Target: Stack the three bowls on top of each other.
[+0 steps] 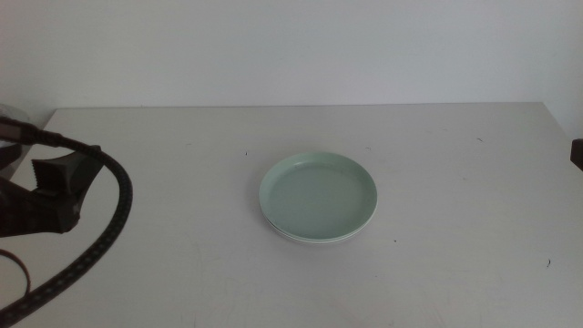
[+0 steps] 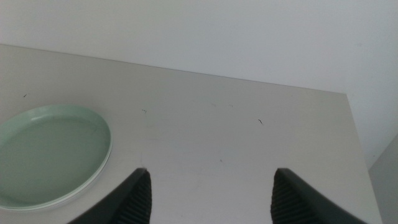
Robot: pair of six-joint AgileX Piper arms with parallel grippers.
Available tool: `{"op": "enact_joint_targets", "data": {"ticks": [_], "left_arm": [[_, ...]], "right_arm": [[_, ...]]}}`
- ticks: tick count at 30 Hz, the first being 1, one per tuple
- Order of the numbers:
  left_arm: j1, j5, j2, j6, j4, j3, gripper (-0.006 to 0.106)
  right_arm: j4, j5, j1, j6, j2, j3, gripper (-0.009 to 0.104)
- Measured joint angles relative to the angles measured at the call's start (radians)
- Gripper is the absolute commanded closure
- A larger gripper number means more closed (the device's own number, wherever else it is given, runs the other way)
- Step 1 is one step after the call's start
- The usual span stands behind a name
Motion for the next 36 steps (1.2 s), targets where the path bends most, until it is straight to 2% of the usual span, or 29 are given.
{"op": "enact_joint_targets", "data": {"ticks": [5,9,13,18,26,36], "left_arm": [[0.0,0.046,-0.068,0.0,-0.009,0.0,-0.005],[0.024,0.06,-0.174,0.0,-0.091,0.023,-0.005],[0.11,0.048,-0.277,0.0,-0.147,0.105,-0.005],[0.195,0.034,-0.423,0.0,-0.147,0.251,-0.005],[0.203,0.012,-0.599,0.0,-0.152,0.44,-0.005],[0.203,0.007,-0.7,0.0,-0.153,0.575,-0.005]], "right_arm": [[-0.011,0.0,0.0,0.0,-0.024,0.0,0.045],[-0.061,-0.005,0.0,0.0,-0.097,0.008,0.045],[-0.08,-0.042,0.0,0.0,-0.192,0.075,0.045],[-0.088,-0.052,0.0,0.0,-0.323,0.229,0.045],[-0.106,-0.049,0.0,0.0,-0.52,0.46,0.045],[-0.158,-0.047,0.0,0.0,-0.745,0.557,0.045]]}}
